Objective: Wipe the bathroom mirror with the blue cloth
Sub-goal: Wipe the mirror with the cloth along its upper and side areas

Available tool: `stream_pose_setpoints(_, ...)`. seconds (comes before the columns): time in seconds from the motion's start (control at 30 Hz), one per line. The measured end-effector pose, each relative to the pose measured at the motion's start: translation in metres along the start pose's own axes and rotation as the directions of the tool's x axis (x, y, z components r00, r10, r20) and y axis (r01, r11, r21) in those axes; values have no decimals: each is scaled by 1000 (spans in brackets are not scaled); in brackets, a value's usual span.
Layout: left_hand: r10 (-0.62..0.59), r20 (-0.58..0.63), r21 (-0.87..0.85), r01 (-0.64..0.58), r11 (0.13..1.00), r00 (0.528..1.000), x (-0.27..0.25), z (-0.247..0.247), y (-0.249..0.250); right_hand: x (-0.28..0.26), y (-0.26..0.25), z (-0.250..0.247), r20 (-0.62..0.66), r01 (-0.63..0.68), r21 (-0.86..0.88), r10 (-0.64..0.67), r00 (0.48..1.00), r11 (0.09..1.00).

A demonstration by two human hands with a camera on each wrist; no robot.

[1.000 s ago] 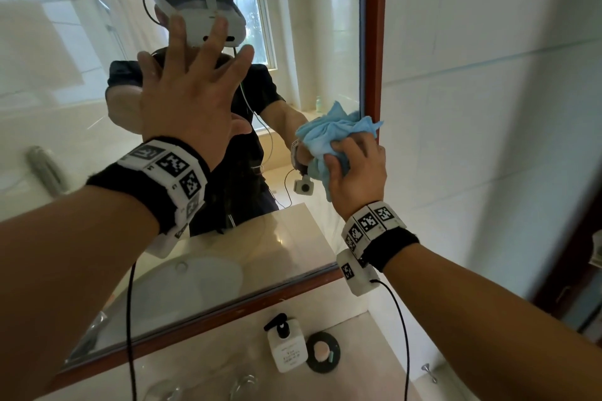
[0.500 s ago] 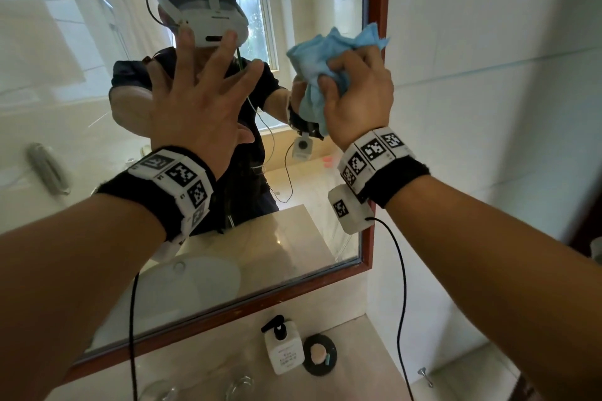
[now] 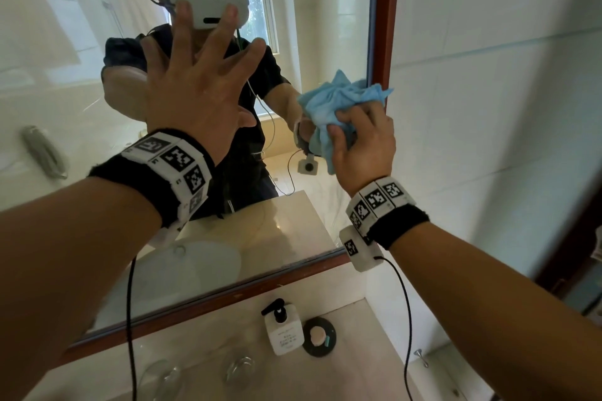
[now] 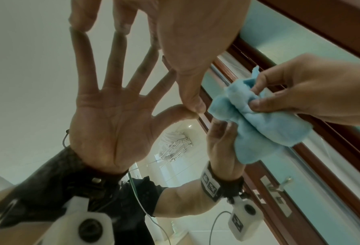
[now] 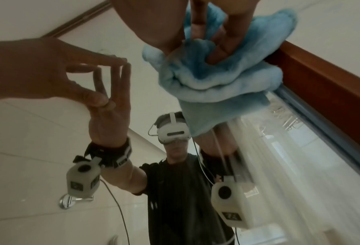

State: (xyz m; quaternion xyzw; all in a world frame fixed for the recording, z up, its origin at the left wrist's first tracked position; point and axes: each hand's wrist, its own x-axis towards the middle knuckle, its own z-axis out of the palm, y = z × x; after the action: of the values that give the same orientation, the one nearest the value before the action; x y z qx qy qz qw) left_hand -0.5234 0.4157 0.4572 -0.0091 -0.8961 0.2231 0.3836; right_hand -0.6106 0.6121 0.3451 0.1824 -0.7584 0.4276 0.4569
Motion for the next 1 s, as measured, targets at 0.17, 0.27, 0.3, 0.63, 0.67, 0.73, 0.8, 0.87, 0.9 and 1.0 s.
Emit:
stream_pose_setpoints(0.17,6,1,-5,-6,1000,1000,-1,1,2,-29,14,5,34,-21,-29,22,999,999)
stream_pose_setpoints(0.27,10,7,3,-11,1000,1000,-2,0,2,-45,19,6,51,-48,-21,49,997,999)
stream_pose_setpoints(0.3,10,8,2,-10,1000,1000,-2,0,2,-50,20,7,63,-56,-19,57,996,998)
stream_pose_setpoints(0.63,25,4,13,-25,1000,1000,-4,0,4,-45,14,4,110,-112,-16,113,987,994)
stream_pose_setpoints(0.67,25,5,12,-26,1000,1000,-5,0,4,-40,11,3,105,-110,-8,110,988,994)
stream_pose_setpoints(0.73,22,9,9,-22,1000,1000,-5,0,5,-25,2,1,79,-94,7,93,993,996)
stream_pose_setpoints(0.8,20,7,11,-20,1000,1000,-5,0,5,-3,-7,-2,45,-76,28,74,996,997)
stream_pose_setpoints(0.87,19,5,11,-19,1000,1000,-5,-1,6,23,-18,-5,8,-61,51,61,998,997)
stream_pose_setpoints(0.9,18,5,9,-18,1000,1000,-6,-1,6,35,-23,-7,-3,-61,57,61,998,997)
stream_pose_setpoints(1.0,15,6,3,-15,1000,1000,-6,-1,7,54,-29,-12,1,-66,61,66,998,996)
